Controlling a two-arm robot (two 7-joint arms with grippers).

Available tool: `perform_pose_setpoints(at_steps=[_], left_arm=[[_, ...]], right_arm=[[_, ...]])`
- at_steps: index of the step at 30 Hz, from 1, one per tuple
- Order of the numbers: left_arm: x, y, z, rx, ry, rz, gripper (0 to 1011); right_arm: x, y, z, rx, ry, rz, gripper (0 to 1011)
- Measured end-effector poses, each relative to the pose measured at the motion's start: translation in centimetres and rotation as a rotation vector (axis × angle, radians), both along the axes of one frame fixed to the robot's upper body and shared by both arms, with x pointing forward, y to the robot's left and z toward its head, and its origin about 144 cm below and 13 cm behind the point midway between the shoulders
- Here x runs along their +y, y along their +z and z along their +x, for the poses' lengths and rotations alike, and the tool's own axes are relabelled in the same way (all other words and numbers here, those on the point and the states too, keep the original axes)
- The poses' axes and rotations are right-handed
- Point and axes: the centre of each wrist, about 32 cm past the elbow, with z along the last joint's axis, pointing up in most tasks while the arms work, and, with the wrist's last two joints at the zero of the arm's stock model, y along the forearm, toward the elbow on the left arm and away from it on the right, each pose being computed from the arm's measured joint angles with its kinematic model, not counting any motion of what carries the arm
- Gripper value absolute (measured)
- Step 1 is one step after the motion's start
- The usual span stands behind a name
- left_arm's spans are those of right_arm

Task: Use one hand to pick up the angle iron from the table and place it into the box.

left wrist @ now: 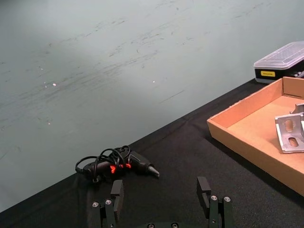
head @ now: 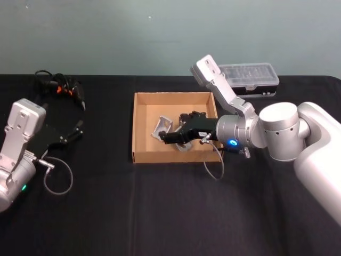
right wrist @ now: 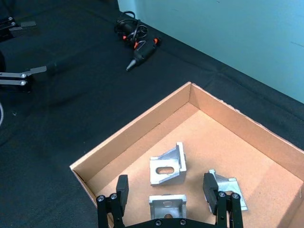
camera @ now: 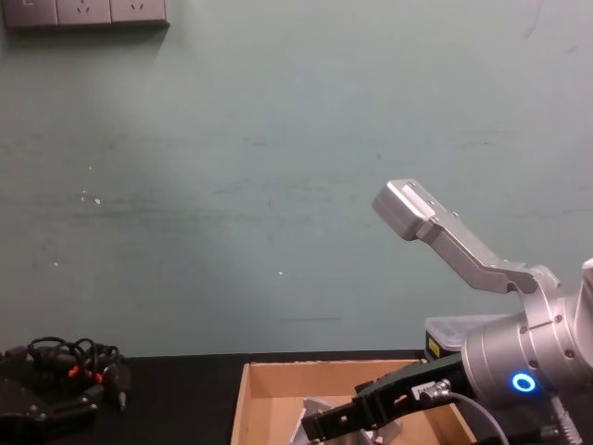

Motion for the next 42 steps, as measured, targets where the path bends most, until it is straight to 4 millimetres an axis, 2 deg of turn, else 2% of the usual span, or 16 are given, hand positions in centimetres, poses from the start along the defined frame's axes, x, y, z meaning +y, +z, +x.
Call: perform_pose_setpoints(at_steps=[7, 18, 30, 37, 42], left_arm=[[0.0, 0.0, 0.0, 0.0, 0.0, 0.0, 1011], [0.0, 0.0, 0.0, 0.0, 0.0, 0.0, 1011], [0.0, 0.0, 0.0, 0.0, 0.0, 0.0, 1011], [0.0, 0.0, 0.0, 0.0, 0.0, 0.0, 1011], [0.0, 0.0, 0.0, 0.0, 0.0, 0.0, 1011]], right_arm=[[-0.1, 1.1, -1.0, -0.053, -0.002, 0.006, 1000], [-1.7, 2.7, -5.3, -0.186, -0.04, 0.067, 1000], [-3.5, 1.0, -10.6, -0.337, -0.208, 0.127, 1000], [-3.6, 0.3, -11.8, -0.375, -0.242, 0.133, 1000], [-3.6, 0.4, -11.7, -0.375, -0.241, 0.133, 1000]])
